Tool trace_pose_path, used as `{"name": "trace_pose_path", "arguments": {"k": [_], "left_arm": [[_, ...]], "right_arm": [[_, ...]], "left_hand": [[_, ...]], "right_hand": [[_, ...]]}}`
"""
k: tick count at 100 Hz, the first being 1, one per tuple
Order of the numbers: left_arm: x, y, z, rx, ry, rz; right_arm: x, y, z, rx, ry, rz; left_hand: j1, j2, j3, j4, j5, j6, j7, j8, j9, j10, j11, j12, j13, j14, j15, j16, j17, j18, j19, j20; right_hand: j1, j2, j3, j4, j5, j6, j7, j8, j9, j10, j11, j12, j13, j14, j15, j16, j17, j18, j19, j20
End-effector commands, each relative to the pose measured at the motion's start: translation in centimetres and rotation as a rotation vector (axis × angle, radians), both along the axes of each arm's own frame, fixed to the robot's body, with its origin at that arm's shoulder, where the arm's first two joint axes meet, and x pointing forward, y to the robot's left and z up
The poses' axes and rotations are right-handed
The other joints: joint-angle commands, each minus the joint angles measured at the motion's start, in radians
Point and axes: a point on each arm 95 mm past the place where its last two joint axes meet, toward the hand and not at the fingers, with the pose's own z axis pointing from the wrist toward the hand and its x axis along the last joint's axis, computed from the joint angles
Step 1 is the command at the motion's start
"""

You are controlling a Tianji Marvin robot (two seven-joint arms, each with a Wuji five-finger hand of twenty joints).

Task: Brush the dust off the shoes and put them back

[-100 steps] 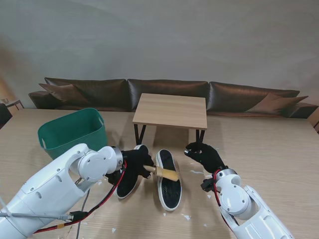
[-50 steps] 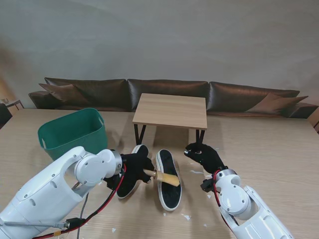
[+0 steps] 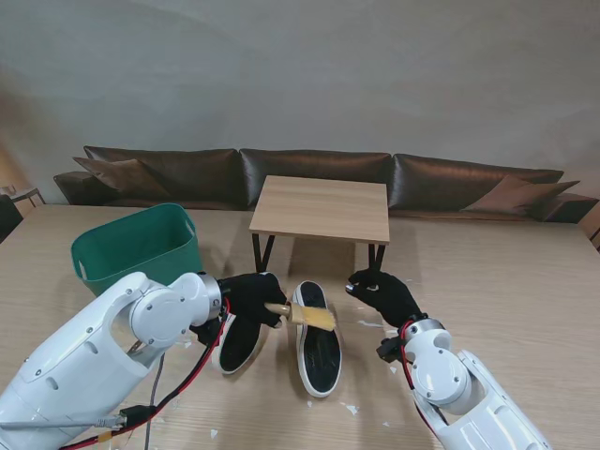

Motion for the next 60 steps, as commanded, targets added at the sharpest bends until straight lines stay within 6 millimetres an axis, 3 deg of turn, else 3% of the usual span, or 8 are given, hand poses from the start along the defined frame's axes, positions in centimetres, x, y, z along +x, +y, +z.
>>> {"name": "trace_pose_path", "arguments": {"k": [1, 60], "left_arm": [[0.6, 0.2, 0.5, -0.010, -0.008, 0.010], [4.9, 2.0, -1.7, -0.023, -0.040, 0.097]], "right_arm": [[-0.2, 0.4, -0.2, 0.004, 0.010, 0.013], [-0.6, -0.4, 0.4, 0.005, 0.018, 0.014]], "left_hand": [[0.066, 0.057, 0.008, 0.032, 0.002, 0.005, 0.005, -0.003, 0.063, 0.032, 0.011, 0.016, 0.054, 0.032, 0.042, -0.004, -0.007, -0.026, 0.061, 0.003], [0.064, 0.054, 0.015, 0.031, 0.005, 0.006, 0.003, -0.004, 0.063, 0.035, 0.011, 0.015, 0.054, 0.041, 0.033, -0.005, -0.011, -0.016, 0.057, 0.005]], "right_hand": [[0.000, 0.023, 0.015, 0.026, 0.003, 0.003, 0.010, -0.015, 0.008, 0.014, 0.011, -0.011, 0.018, 0.001, 0.006, 0.009, -0.127, -0.001, 0.021, 0.009], [0.002, 0.025, 0.015, 0.026, 0.001, 0.003, 0.009, -0.015, 0.009, 0.013, 0.012, -0.011, 0.018, 0.003, 0.006, 0.009, -0.129, 0.000, 0.020, 0.009]]}}
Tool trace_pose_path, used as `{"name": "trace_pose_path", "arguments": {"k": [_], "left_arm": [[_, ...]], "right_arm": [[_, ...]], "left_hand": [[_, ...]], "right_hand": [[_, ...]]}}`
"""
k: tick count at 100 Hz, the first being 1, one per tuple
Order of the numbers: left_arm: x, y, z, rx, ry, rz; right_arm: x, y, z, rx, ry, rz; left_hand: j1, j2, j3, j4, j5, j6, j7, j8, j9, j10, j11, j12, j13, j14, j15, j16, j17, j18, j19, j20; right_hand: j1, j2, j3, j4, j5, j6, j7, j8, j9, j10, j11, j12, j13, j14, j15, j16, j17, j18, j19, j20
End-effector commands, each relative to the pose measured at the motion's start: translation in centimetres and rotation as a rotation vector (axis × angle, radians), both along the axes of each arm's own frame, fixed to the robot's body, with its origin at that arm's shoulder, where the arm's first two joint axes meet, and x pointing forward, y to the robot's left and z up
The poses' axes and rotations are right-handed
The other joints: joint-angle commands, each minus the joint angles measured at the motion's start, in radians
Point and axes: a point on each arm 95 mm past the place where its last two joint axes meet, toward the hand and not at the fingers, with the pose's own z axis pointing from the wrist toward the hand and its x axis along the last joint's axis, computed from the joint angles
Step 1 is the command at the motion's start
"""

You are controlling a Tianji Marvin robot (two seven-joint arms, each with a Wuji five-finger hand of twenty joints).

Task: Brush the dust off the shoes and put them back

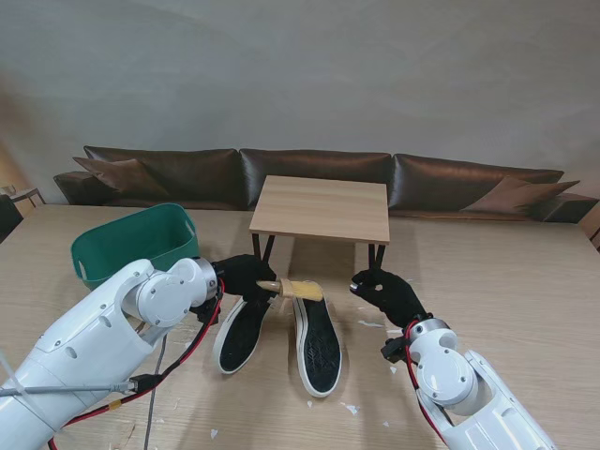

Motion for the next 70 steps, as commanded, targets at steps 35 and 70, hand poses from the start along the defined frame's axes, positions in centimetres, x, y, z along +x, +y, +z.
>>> {"name": "trace_pose_path", "arguments": {"k": [35, 70], "left_arm": [[-0.1, 0.0, -1.6, 0.016, 0.059, 0.024], [-1.7, -1.0, -1.4, 0.035, 0.101, -0.027]], "right_arm": [[-0.5, 0.2, 0.0, 0.001, 0.016, 0.018], [-0.6, 0.2, 0.1, 0.001, 0.016, 0.019]], "left_hand": [[0.063, 0.052, 0.020, 0.031, 0.006, 0.009, 0.001, -0.003, 0.063, 0.039, 0.012, 0.014, 0.054, 0.044, 0.032, -0.002, -0.006, -0.014, 0.057, 0.008], [0.062, 0.054, 0.018, 0.031, 0.004, 0.006, 0.000, -0.001, 0.063, 0.036, 0.011, 0.013, 0.054, 0.044, 0.031, -0.001, -0.006, -0.014, 0.057, 0.009]], "right_hand": [[0.001, 0.011, 0.014, 0.026, 0.001, 0.003, 0.010, -0.015, 0.009, 0.013, 0.012, -0.011, 0.017, 0.003, 0.005, 0.009, -0.129, -0.001, 0.019, 0.009], [0.002, 0.011, 0.015, 0.027, 0.002, 0.003, 0.010, -0.015, 0.008, 0.014, 0.012, -0.011, 0.018, 0.002, 0.006, 0.009, -0.128, 0.000, 0.019, 0.009]]}}
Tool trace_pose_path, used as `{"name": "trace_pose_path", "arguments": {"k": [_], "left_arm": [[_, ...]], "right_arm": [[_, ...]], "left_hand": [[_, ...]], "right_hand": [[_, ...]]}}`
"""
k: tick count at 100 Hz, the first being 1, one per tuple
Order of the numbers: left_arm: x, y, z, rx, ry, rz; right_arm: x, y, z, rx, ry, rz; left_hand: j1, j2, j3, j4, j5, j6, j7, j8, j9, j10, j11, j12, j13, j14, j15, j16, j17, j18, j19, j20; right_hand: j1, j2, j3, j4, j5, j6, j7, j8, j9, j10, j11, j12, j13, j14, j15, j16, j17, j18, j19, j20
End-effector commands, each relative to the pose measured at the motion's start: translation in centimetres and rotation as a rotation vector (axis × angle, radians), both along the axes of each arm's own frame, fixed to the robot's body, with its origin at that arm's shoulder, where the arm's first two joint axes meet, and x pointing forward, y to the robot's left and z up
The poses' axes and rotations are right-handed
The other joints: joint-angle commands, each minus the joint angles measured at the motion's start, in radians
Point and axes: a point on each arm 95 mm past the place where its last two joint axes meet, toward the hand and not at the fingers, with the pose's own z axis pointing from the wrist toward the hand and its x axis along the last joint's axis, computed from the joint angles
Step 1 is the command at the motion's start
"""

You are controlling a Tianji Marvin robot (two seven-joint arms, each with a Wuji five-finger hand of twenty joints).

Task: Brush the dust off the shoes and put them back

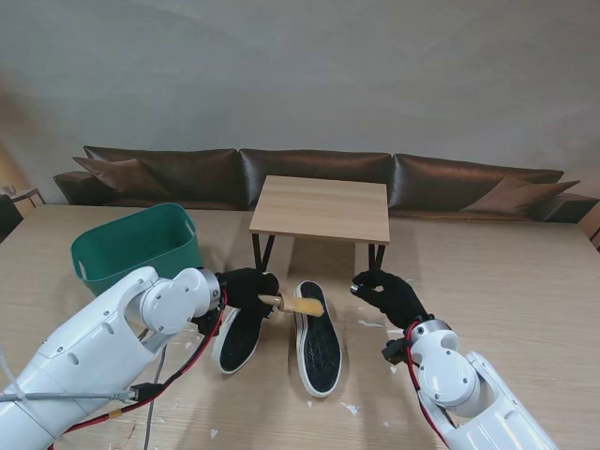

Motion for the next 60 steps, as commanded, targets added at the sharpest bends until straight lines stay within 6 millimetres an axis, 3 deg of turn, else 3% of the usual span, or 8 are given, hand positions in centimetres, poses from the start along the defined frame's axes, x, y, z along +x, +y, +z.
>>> {"name": "trace_pose_path", "arguments": {"k": [1, 60], "left_arm": [[-0.5, -0.5, 0.1, 0.003, 0.019, -0.024], [-3.4, -2.2, 0.8, 0.005, 0.066, -0.092]], "right_arm": [[-0.3, 0.3, -0.1, 0.002, 0.010, 0.015], [-0.4, 0.3, -0.1, 0.001, 0.014, 0.016]], "left_hand": [[0.062, 0.054, 0.018, 0.031, 0.004, 0.006, 0.004, -0.001, 0.063, 0.035, 0.011, 0.013, 0.054, 0.044, 0.031, -0.001, -0.005, -0.014, 0.057, 0.008], [0.064, 0.058, 0.013, 0.031, 0.003, 0.004, 0.005, 0.000, 0.062, 0.035, 0.009, 0.013, 0.054, 0.042, 0.030, 0.000, -0.007, -0.017, 0.056, 0.009]], "right_hand": [[0.002, 0.012, 0.015, 0.027, 0.002, 0.003, 0.010, -0.012, 0.008, 0.013, 0.012, -0.011, 0.018, 0.002, 0.006, 0.009, -0.129, 0.000, 0.019, 0.009], [0.003, 0.013, 0.014, 0.027, 0.004, 0.004, 0.010, -0.013, 0.008, 0.013, 0.012, -0.011, 0.018, 0.002, 0.006, 0.009, -0.129, -0.001, 0.018, 0.010]]}}
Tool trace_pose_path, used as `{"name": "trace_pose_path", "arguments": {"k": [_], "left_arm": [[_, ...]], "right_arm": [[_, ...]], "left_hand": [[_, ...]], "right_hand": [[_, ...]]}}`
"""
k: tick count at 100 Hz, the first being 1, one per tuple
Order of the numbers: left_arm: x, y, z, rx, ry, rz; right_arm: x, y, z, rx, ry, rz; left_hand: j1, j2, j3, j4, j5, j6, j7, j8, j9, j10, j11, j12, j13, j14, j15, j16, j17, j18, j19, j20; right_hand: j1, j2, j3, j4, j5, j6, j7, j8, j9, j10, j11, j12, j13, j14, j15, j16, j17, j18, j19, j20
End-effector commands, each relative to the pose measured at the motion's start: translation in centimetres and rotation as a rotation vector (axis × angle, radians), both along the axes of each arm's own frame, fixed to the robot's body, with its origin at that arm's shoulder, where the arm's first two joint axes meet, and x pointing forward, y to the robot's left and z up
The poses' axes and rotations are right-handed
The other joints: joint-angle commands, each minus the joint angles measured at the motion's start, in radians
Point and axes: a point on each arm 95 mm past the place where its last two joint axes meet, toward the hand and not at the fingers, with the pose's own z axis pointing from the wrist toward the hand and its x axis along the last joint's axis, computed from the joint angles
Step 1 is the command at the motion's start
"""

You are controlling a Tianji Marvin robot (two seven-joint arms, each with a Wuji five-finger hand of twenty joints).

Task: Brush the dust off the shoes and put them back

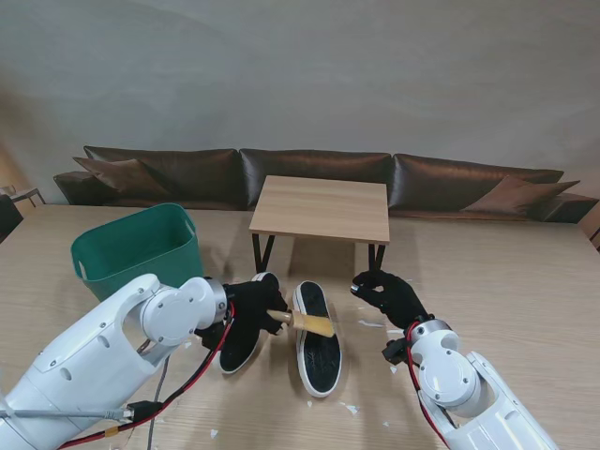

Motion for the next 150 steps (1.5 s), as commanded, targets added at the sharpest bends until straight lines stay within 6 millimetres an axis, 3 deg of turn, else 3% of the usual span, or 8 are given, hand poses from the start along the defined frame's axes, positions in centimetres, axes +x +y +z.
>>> {"name": "trace_pose_path", "arguments": {"k": [1, 49, 56, 59, 61, 71, 76, 150], "left_arm": [[-0.6, -0.3, 0.0, 0.004, 0.024, -0.016], [-2.3, -1.2, 1.1, 0.014, 0.066, -0.053], [-2.6, -1.2, 1.3, 0.010, 0.066, -0.050], [-2.7, -1.2, 1.3, 0.010, 0.065, -0.050], [-2.7, -1.1, 1.4, 0.011, 0.063, -0.049], [-3.0, -1.0, 1.6, 0.011, 0.055, -0.046], [-3.0, -0.9, 1.6, 0.009, 0.046, -0.042], [-1.5, 4.5, 5.2, -0.031, -0.236, 0.094]], "right_arm": [[-0.3, 0.3, -0.1, 0.002, 0.012, 0.016], [-0.4, 0.3, -0.2, 0.002, 0.015, 0.017], [-0.4, 0.3, -0.2, 0.002, 0.015, 0.017], [-0.4, 0.3, -0.2, 0.002, 0.015, 0.016], [-0.4, 0.4, -0.2, 0.002, 0.015, 0.016], [-0.4, 0.4, -0.2, 0.002, 0.015, 0.017], [-0.4, 0.4, -0.2, 0.002, 0.016, 0.018], [-0.3, 0.5, -0.4, 0.006, 0.017, 0.016]], "left_hand": [[0.065, 0.058, 0.013, 0.031, 0.002, 0.004, 0.005, 0.000, 0.062, 0.035, 0.009, 0.013, 0.054, 0.042, 0.030, 0.000, -0.006, -0.017, 0.056, 0.009], [0.069, 0.062, 0.002, 0.034, 0.000, 0.005, 0.005, 0.001, 0.063, 0.023, 0.010, 0.020, 0.054, 0.037, 0.028, 0.000, -0.008, -0.020, 0.055, 0.009], [0.070, 0.062, 0.000, 0.035, 0.000, 0.004, 0.005, 0.001, 0.062, 0.052, 0.005, 0.014, 0.054, 0.037, 0.028, 0.000, -0.008, -0.020, 0.055, 0.009], [0.071, 0.063, 0.000, 0.035, 0.000, 0.003, 0.005, 0.001, 0.061, 0.015, 0.013, 0.018, 0.054, 0.037, 0.028, 0.000, -0.008, -0.020, 0.055, 0.009], [0.070, 0.063, -0.001, 0.035, -0.001, 0.002, 0.005, 0.001, 0.059, 0.049, -0.007, 0.012, 0.054, 0.037, 0.028, 0.000, -0.008, -0.020, 0.055, 0.009], [0.070, 0.064, -0.002, 0.035, 0.000, 0.002, 0.006, 0.001, 0.064, 0.053, -0.001, 0.031, 0.054, 0.037, 0.028, 0.001, -0.009, -0.021, 0.054, 0.009], [0.071, 0.064, -0.004, 0.036, -0.001, 0.001, 0.005, 0.001, 0.064, 0.017, 0.006, 0.027, 0.054, 0.037, 0.028, 0.001, -0.009, -0.021, 0.054, 0.010], [0.069, 0.058, 0.005, 0.034, 0.002, 0.002, 0.006, 0.000, 0.063, 0.032, 0.005, 0.019, 0.054, 0.037, 0.028, 0.001, -0.009, -0.021, 0.054, 0.010]], "right_hand": [[0.002, 0.013, 0.013, 0.027, 0.004, 0.004, 0.010, -0.013, 0.008, 0.012, 0.012, -0.011, 0.018, 0.002, 0.006, 0.009, -0.129, -0.001, 0.019, 0.010], [0.002, 0.013, 0.013, 0.027, 0.006, 0.004, 0.010, -0.013, 0.008, 0.013, 0.012, -0.011, 0.017, 0.001, 0.006, 0.009, -0.129, -0.001, 0.019, 0.010], [0.001, 0.013, 0.012, 0.027, 0.006, 0.004, 0.010, -0.013, 0.007, 0.013, 0.011, -0.011, 0.018, 0.003, 0.007, 0.009, -0.129, -0.001, 0.019, 0.010], [0.002, 0.014, 0.013, 0.027, 0.006, 0.004, 0.010, -0.013, 0.007, 0.013, 0.012, -0.011, 0.017, 0.003, 0.006, 0.009, -0.129, -0.001, 0.019, 0.010], [0.002, 0.013, 0.013, 0.027, 0.007, 0.005, 0.010, -0.013, 0.008, 0.013, 0.012, -0.011, 0.017, 0.002, 0.006, 0.009, -0.129, -0.001, 0.019, 0.010], [0.002, 0.014, 0.012, 0.027, 0.006, 0.004, 0.009, -0.013, 0.007, 0.013, 0.012, -0.011, 0.017, 0.002, 0.006, 0.009, -0.129, -0.001, 0.019, 0.010], [0.002, 0.015, 0.012, 0.027, 0.006, 0.005, 0.010, -0.013, 0.007, 0.012, 0.012, -0.011, 0.017, 0.003, 0.006, 0.009, -0.129, -0.002, 0.019, 0.010], [0.002, 0.014, 0.014, 0.027, 0.005, 0.005, 0.009, -0.012, 0.007, 0.013, 0.012, -0.011, 0.017, 0.002, 0.006, 0.009, -0.130, -0.001, 0.018, 0.010]]}}
